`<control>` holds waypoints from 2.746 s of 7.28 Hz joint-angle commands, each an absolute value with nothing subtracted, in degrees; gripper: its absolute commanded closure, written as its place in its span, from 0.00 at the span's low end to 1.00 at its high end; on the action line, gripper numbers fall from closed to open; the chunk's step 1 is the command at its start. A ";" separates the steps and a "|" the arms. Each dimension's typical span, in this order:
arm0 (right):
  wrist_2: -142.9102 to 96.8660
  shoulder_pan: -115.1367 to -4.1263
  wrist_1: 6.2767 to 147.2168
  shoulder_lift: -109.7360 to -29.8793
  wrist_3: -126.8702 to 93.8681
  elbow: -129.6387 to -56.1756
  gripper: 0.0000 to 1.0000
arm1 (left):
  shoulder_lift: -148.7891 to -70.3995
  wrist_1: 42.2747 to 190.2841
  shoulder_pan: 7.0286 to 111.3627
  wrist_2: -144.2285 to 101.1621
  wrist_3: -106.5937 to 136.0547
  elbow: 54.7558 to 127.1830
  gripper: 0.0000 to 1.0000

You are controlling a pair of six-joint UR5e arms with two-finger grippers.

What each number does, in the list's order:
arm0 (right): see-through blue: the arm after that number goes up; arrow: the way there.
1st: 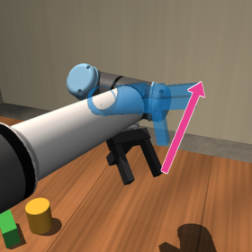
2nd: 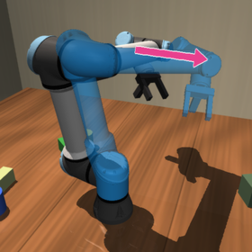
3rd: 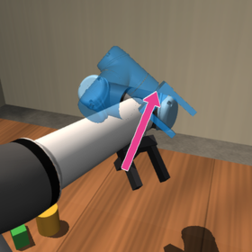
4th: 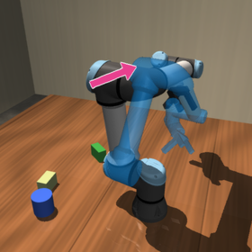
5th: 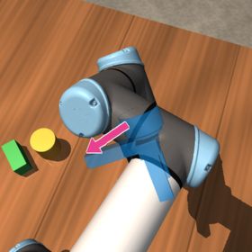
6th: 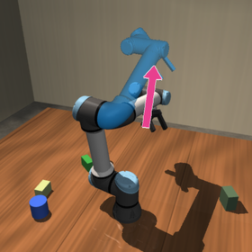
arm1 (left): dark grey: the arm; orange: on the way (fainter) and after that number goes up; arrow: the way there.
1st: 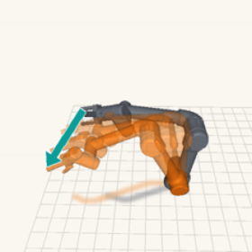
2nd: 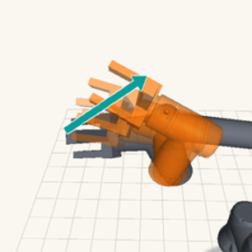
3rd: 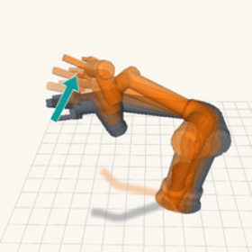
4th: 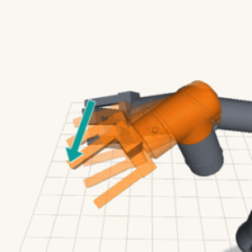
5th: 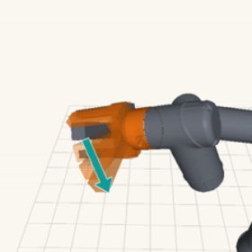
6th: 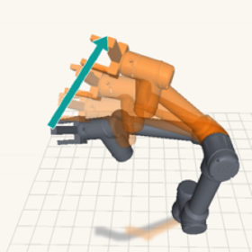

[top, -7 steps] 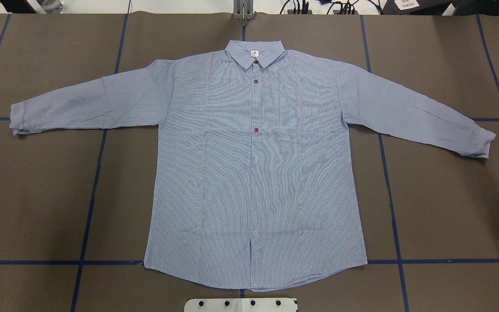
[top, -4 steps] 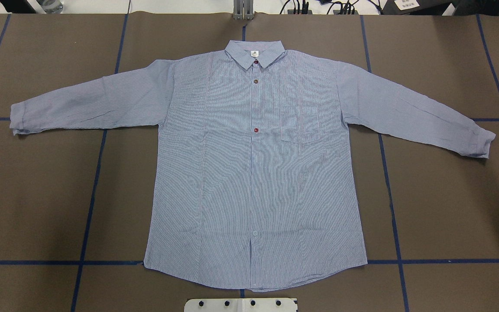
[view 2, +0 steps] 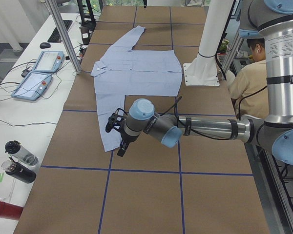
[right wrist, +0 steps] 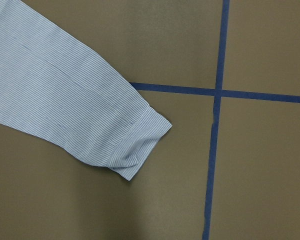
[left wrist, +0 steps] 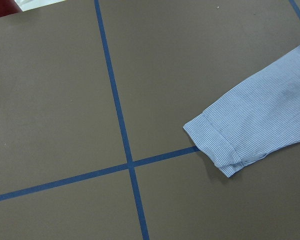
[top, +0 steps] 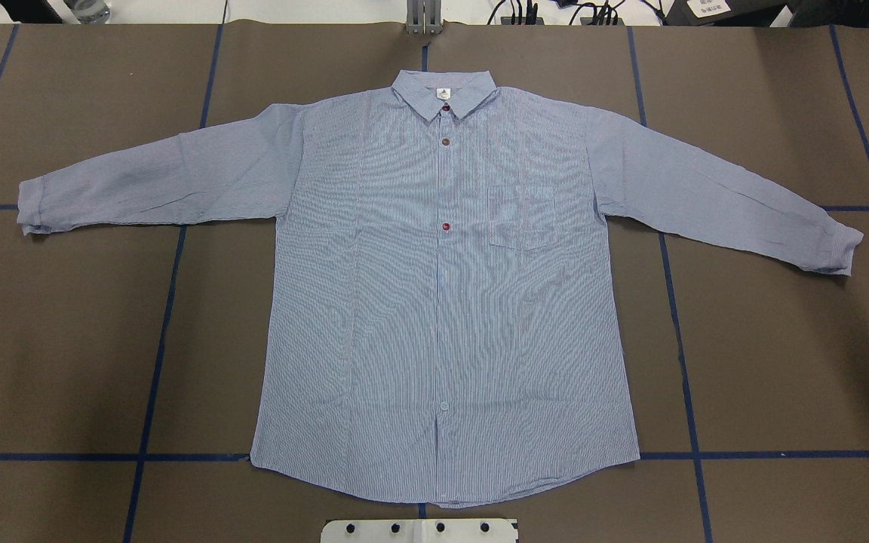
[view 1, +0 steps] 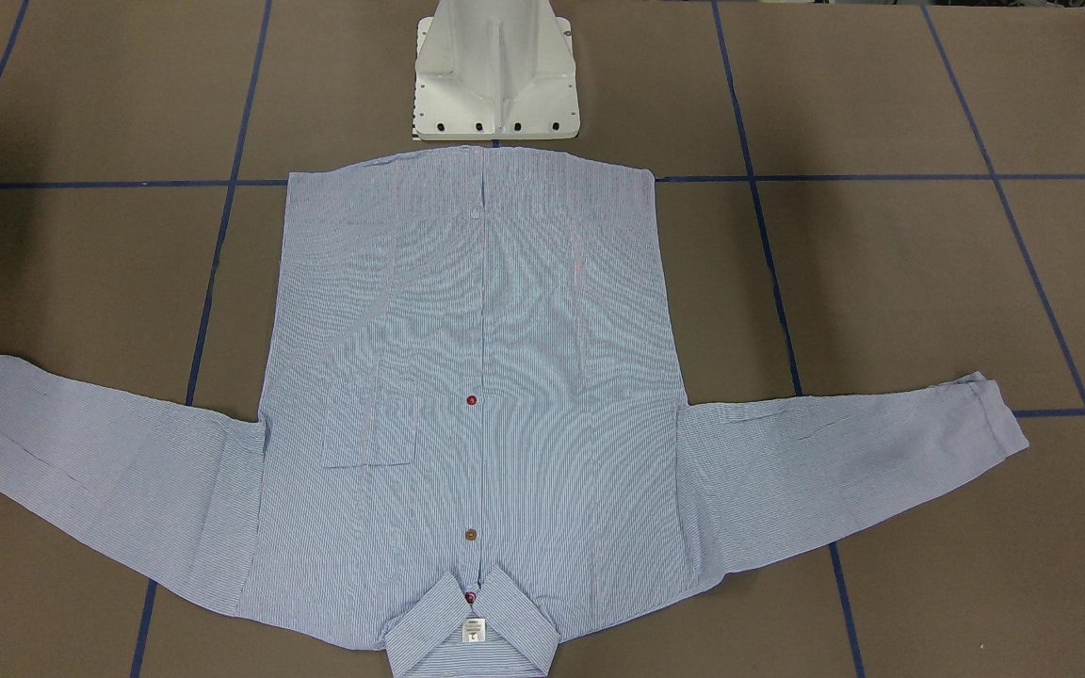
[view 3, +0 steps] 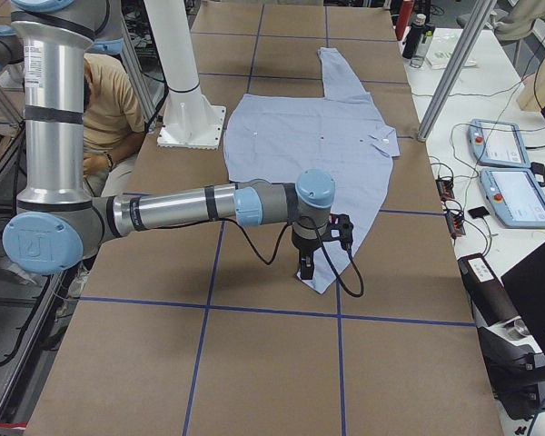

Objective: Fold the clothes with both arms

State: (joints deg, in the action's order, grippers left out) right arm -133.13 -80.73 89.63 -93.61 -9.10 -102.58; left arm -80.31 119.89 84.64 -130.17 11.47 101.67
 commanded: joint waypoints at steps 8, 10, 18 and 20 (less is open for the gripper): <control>-132.89 -67.33 55.72 -91.16 -59.13 -87.19 0.01 | -80.86 123.75 84.46 -134.38 16.35 100.73 0.01; -132.98 -67.24 55.55 -90.97 -58.28 -87.36 0.01 | -80.86 124.01 84.46 -134.38 16.35 100.37 0.01; -132.72 -64.95 52.03 -92.64 -63.63 -84.20 0.03 | -80.86 124.19 84.55 -134.30 16.26 100.98 0.01; -132.01 -63.90 52.03 -92.11 -64.07 -83.15 0.12 | -80.86 124.19 84.55 -134.30 16.26 101.07 0.01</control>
State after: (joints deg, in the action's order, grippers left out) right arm -132.34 -64.40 52.03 -92.50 -63.77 -83.87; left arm -80.86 124.19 84.55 -134.30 16.26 100.97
